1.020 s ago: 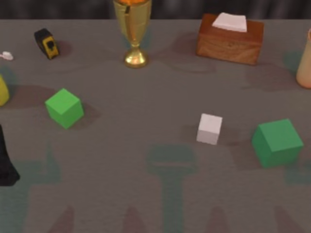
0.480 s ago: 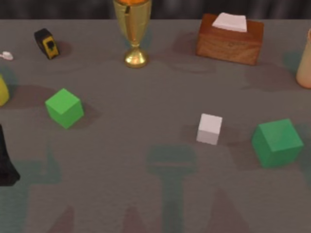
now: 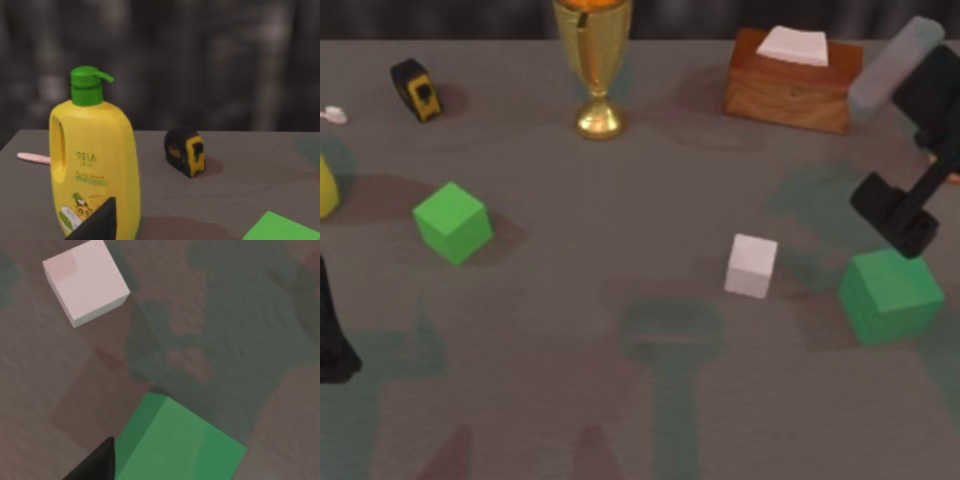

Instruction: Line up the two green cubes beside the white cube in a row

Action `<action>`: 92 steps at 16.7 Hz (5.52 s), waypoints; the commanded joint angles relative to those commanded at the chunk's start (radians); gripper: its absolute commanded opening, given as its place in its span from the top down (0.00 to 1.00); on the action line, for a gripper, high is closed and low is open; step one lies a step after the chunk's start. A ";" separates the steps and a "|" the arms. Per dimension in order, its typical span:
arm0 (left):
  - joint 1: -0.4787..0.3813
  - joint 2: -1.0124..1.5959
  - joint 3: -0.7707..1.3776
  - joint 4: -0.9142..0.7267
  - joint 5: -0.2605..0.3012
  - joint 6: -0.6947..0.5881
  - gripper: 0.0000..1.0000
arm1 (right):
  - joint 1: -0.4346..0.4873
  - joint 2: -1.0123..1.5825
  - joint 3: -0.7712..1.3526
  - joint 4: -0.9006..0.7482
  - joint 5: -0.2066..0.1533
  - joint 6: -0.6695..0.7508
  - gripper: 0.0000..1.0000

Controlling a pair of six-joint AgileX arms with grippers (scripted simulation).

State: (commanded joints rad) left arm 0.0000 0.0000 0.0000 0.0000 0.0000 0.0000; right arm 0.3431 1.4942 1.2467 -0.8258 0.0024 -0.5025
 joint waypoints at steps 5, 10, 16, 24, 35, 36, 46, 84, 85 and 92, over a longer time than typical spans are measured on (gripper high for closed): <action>0.000 0.000 0.000 0.000 0.000 0.000 0.00 | 0.103 0.438 0.378 -0.249 0.001 -0.152 0.00; 0.000 0.000 0.000 0.000 0.000 0.000 0.00 | 0.169 0.711 0.629 -0.392 0.001 -0.247 0.00; 0.000 0.000 0.000 0.000 0.000 0.000 0.00 | 0.181 0.758 0.680 -0.419 0.001 -0.266 0.00; 0.000 0.000 0.000 0.000 0.000 0.000 0.00 | 0.181 0.817 0.534 -0.203 0.002 -0.264 0.00; 0.000 0.000 0.000 0.000 0.000 0.000 0.00 | 0.183 0.850 0.469 -0.117 0.002 -0.264 0.30; 0.000 0.000 0.000 0.000 0.000 0.000 0.00 | 0.183 0.850 0.469 -0.117 0.002 -0.264 0.38; 0.000 0.000 0.000 0.000 0.000 0.000 0.00 | 0.183 0.850 0.469 -0.117 0.002 -0.264 1.00; 0.000 0.000 0.000 0.000 0.000 0.000 0.00 | 0.280 0.492 0.275 -0.286 -0.025 -0.442 1.00; 0.000 0.000 0.000 0.000 0.000 0.000 0.00 | 0.280 0.500 0.252 -0.254 -0.025 -0.441 1.00; 0.000 0.000 0.000 0.000 0.000 0.000 0.00 | 0.286 0.552 0.123 -0.068 -0.024 -0.443 1.00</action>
State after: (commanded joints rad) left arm 0.0000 0.0000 0.0000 0.0000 0.0000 0.0000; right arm 0.6294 2.0464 1.3695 -0.8941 -0.0220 -0.9454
